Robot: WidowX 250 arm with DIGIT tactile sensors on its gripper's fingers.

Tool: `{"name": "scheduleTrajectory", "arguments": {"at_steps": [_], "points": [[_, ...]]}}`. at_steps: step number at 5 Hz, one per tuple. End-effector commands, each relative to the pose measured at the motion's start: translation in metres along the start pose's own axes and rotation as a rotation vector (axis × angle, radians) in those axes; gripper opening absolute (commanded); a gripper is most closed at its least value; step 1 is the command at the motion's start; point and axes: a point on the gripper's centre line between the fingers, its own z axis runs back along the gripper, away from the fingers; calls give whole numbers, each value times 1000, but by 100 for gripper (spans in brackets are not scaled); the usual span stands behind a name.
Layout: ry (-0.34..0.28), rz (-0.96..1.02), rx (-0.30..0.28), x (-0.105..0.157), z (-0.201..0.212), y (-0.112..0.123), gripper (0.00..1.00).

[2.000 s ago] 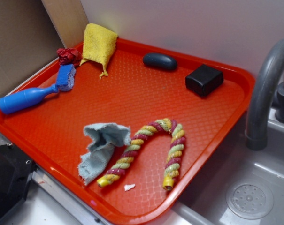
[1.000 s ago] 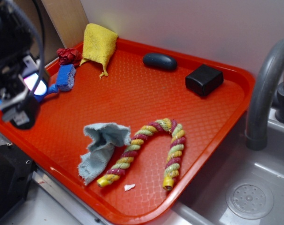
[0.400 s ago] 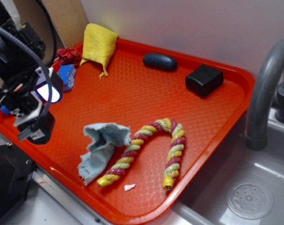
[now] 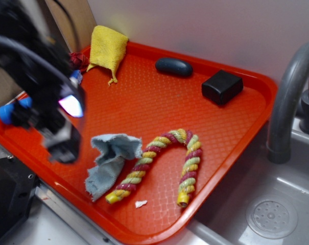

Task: Grab the blue cloth.

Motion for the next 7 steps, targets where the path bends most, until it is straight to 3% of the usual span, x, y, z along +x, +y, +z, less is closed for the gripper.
{"name": "scheduleTrajectory", "arguments": {"at_steps": [1,2,3,4,5,6,7], "points": [[48,-45,-34,19,-46,7,100],[59,1,-54,16,-51,15,0],[46,40,-57,9,-42,18,0],[11,119,-25,2,-20,22,0],[25,211,6,-16,24,30,0],[9,418,56,-41,80,59,0],[143,664,93,-41,117,88,0]]}}
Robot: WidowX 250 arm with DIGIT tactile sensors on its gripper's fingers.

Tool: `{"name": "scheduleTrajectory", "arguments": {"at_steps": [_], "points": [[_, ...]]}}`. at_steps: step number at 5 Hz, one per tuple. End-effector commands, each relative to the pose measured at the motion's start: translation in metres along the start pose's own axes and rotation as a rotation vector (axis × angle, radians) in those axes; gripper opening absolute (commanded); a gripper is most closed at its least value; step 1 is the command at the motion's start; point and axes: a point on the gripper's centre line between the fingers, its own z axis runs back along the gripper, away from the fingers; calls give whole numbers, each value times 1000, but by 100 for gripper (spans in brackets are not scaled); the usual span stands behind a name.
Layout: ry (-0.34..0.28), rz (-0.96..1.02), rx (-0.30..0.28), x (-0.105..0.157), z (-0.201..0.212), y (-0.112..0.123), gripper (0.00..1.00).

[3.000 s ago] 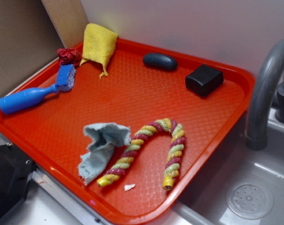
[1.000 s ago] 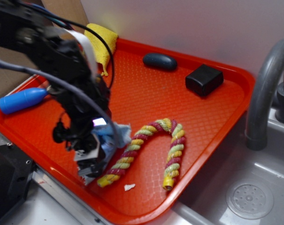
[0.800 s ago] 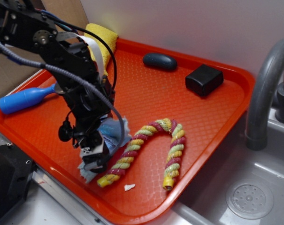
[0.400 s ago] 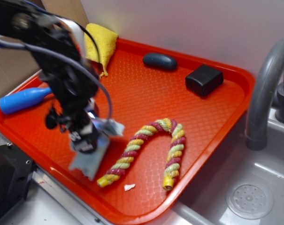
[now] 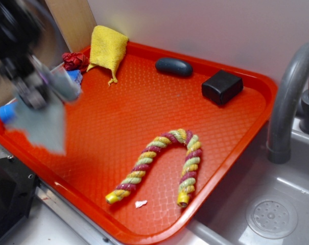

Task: Grab the blue cloth.

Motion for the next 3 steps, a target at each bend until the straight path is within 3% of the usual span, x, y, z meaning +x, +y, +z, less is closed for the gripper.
{"name": "scheduleTrajectory", "arguments": {"at_steps": [1,2,3], "points": [[126,465,154,53,39,37,0],[72,438,233,77,30,22,0],[106,445,236,79,7,22,0]]}}
